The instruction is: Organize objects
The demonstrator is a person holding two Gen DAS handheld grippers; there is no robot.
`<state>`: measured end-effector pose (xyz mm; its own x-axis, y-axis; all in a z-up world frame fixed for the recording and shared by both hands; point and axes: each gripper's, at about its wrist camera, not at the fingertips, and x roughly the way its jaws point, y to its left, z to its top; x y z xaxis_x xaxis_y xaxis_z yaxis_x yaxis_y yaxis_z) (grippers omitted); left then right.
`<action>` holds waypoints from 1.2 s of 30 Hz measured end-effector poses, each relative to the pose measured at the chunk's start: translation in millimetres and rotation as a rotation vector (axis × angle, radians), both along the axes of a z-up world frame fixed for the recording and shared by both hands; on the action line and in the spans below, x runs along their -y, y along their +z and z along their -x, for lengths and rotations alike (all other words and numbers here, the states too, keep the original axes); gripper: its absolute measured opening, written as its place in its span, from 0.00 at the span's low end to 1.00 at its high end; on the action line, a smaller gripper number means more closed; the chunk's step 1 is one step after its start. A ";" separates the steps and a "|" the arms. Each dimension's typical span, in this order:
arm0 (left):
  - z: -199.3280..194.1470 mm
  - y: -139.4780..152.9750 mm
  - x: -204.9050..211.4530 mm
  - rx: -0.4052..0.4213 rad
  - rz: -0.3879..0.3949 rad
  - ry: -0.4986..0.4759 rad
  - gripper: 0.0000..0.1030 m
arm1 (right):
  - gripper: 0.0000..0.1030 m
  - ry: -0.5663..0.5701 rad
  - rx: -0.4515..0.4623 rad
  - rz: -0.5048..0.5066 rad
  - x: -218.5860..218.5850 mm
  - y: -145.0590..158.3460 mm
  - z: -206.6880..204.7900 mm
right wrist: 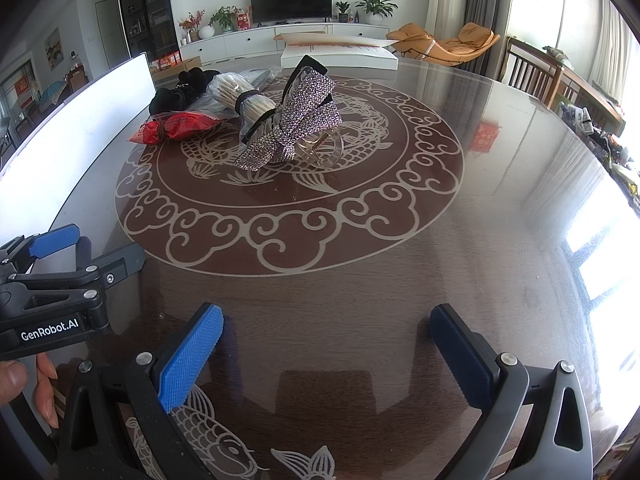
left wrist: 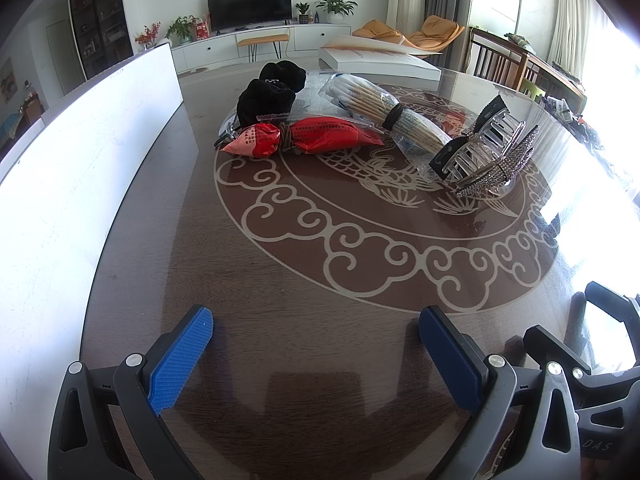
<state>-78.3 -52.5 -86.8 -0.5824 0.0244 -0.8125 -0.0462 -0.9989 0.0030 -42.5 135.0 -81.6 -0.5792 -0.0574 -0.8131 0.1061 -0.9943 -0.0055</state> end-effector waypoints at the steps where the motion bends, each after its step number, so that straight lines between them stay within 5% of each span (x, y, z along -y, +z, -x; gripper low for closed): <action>1: 0.0 0.0 0.0 0.000 0.000 0.000 1.00 | 1.00 0.000 0.000 0.000 -0.3 0.3 -0.1; 16: 7.0 1.9 1.6 0.044 -0.009 -0.028 1.00 | 1.00 0.000 0.000 0.001 -0.1 0.1 -0.1; 22: 54.8 33.0 10.0 0.003 -0.086 -0.057 1.00 | 1.00 0.000 -0.001 -0.001 -0.2 0.1 0.5; 28: 130.6 41.9 8.3 -0.040 -0.057 -0.093 1.00 | 1.00 0.000 -0.001 -0.001 -0.4 0.2 0.3; 33: 151.6 14.0 23.5 0.075 -0.208 -0.060 1.00 | 1.00 0.000 -0.001 -0.001 -0.3 0.1 0.4; 36: 120.3 14.3 12.3 0.111 -0.248 -0.162 1.00 | 1.00 0.000 -0.001 -0.001 -0.3 0.1 0.5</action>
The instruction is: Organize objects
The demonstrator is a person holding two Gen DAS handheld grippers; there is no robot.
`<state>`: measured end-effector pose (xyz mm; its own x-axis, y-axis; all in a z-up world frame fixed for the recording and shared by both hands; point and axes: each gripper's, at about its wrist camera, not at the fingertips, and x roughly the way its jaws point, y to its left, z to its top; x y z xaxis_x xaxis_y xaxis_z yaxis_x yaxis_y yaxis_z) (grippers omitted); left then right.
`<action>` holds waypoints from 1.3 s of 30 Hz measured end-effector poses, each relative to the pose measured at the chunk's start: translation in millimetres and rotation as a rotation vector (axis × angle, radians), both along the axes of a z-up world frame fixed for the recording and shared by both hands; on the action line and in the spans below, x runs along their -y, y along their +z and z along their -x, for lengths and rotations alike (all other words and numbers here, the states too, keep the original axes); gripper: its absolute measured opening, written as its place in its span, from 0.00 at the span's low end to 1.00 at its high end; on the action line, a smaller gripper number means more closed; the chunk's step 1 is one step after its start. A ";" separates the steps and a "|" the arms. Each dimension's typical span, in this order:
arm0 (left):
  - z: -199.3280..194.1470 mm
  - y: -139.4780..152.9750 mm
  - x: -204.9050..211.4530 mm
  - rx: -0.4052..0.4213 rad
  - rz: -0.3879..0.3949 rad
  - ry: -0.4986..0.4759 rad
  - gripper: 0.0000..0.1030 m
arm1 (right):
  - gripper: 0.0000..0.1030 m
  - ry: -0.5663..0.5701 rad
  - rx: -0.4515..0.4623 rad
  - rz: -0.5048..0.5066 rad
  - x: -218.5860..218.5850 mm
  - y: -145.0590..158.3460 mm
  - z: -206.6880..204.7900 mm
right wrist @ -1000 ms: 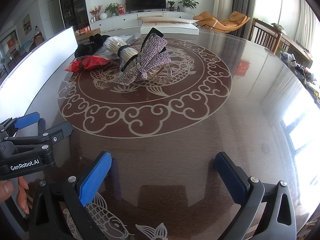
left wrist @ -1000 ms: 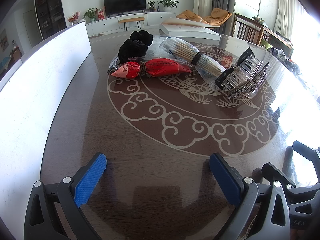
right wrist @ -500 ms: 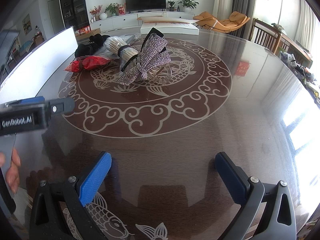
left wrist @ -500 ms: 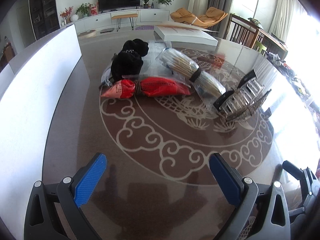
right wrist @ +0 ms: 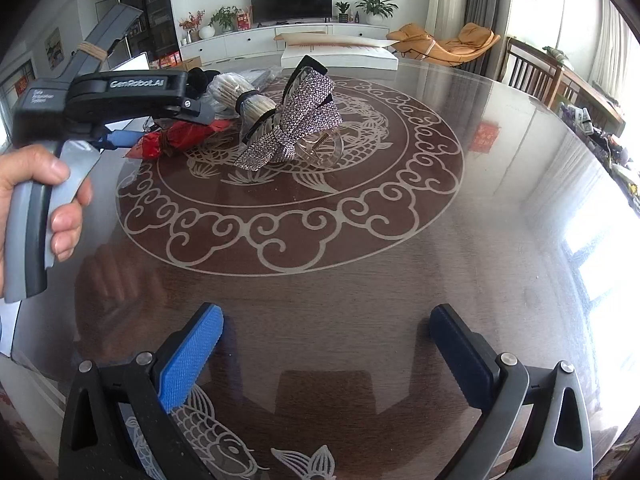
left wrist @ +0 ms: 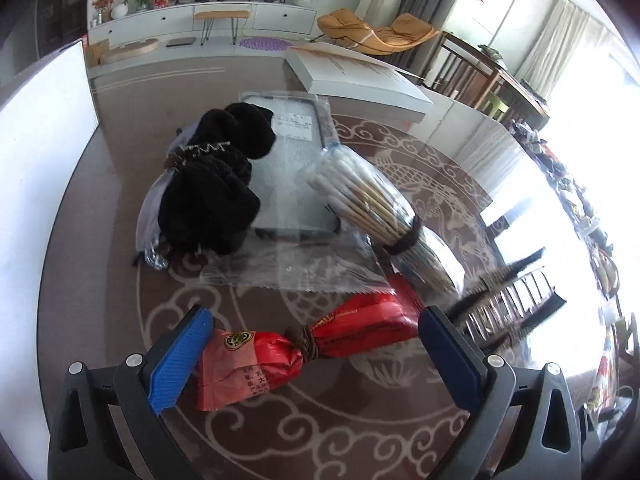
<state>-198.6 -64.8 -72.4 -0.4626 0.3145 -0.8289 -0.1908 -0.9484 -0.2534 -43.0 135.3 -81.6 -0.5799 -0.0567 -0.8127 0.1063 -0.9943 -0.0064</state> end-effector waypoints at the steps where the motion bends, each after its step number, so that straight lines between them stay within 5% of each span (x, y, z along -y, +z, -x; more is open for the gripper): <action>1: -10.4 1.1 -5.7 0.003 0.019 -0.032 1.00 | 1.00 0.000 0.000 -0.001 0.1 -0.1 0.1; 5: -23.5 5.1 -21.6 -0.044 0.152 -0.064 1.00 | 1.00 -0.002 0.000 -0.001 0.3 -0.4 0.8; 10: -8.8 0.0 -41.1 -0.054 0.178 -0.142 1.00 | 1.00 0.001 0.000 0.000 0.9 -0.5 1.5; 11: -7.8 -2.6 -46.9 -0.055 0.202 -0.173 0.95 | 1.00 0.001 -0.001 0.000 1.0 -0.7 1.7; 12: -9.5 -5.2 -51.6 -0.059 0.227 -0.197 0.73 | 1.00 0.001 -0.001 0.000 1.1 -0.8 1.9; 13: -14.7 -2.5 -54.8 -0.100 0.265 -0.198 0.65 | 1.00 0.000 -0.001 0.000 1.0 -0.8 1.7; 15: -22.8 1.8 -51.2 -0.092 0.231 -0.176 0.21 | 1.00 0.000 -0.001 0.000 1.1 -0.8 1.9; 22: -90.1 -2.1 -14.3 -0.110 0.200 0.097 0.21 | 1.00 0.001 -0.001 0.000 1.0 -0.9 2.0; 26: -114.1 -6.0 7.9 -0.128 0.163 0.213 0.25 | 1.00 0.000 -0.001 0.000 0.8 -0.7 1.8; 28: -115.6 -7.2 10.4 -0.145 0.138 0.195 0.33 | 1.00 0.001 -0.001 0.000 1.0 -1.0 2.1; 30: -112.5 -9.5 2.8 -0.149 0.183 0.156 0.68 | 1.00 0.001 -0.001 0.000 1.2 -1.1 2.4; 31: -109.9 -12.5 -2.4 -0.138 0.224 0.146 0.77 | 1.00 0.001 -0.001 0.000 1.0 -1.0 2.2; 39: -98.8 -13.0 -10.8 -0.112 0.251 0.149 1.00 | 1.00 0.001 -0.001 0.000 0.9 -1.0 2.3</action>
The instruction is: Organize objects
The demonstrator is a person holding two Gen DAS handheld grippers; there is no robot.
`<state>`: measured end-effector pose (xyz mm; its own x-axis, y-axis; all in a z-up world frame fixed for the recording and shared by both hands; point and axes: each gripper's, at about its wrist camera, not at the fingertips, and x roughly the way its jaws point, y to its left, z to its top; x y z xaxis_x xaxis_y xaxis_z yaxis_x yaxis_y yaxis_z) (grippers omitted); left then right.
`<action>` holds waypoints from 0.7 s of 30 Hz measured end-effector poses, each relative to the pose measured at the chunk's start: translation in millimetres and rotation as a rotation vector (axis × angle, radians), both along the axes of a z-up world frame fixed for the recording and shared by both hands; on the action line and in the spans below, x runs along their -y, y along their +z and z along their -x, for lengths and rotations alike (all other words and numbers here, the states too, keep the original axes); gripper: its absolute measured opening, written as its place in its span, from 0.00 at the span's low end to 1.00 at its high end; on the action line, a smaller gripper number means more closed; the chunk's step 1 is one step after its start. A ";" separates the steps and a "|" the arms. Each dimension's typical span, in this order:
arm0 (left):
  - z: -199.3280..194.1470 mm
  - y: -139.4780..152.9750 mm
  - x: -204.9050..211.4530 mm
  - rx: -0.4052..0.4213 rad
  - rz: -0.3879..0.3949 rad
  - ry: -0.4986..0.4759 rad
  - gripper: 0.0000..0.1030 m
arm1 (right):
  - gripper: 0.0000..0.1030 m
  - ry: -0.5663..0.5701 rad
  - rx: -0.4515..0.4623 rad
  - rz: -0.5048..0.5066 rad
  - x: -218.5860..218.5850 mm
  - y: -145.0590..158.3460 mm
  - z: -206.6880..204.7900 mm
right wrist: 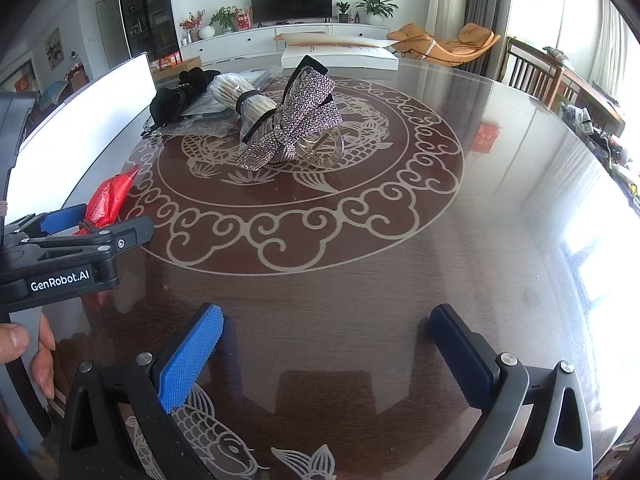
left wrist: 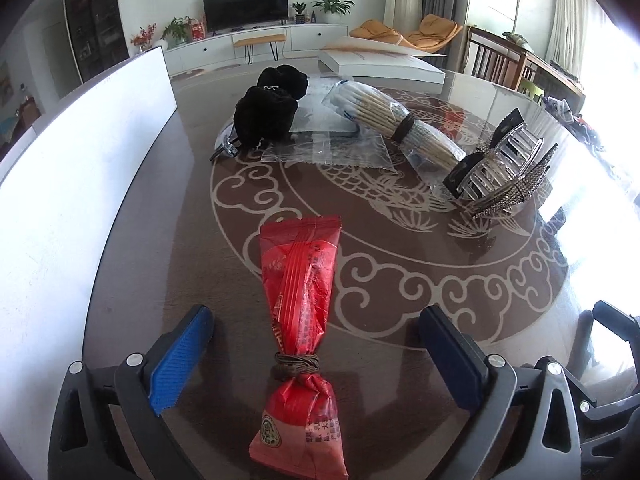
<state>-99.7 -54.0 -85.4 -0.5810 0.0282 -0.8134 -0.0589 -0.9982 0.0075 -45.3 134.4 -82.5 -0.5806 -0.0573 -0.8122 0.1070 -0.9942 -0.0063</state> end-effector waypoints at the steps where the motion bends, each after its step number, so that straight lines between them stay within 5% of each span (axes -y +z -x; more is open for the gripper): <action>1: 0.2 0.1 0.3 0.000 -0.002 0.000 1.00 | 1.00 0.000 0.000 0.000 -0.1 0.0 -0.2; 21: 6.3 0.1 5.5 0.000 0.000 -0.035 1.00 | 1.00 0.000 0.000 0.000 0.8 -0.5 0.6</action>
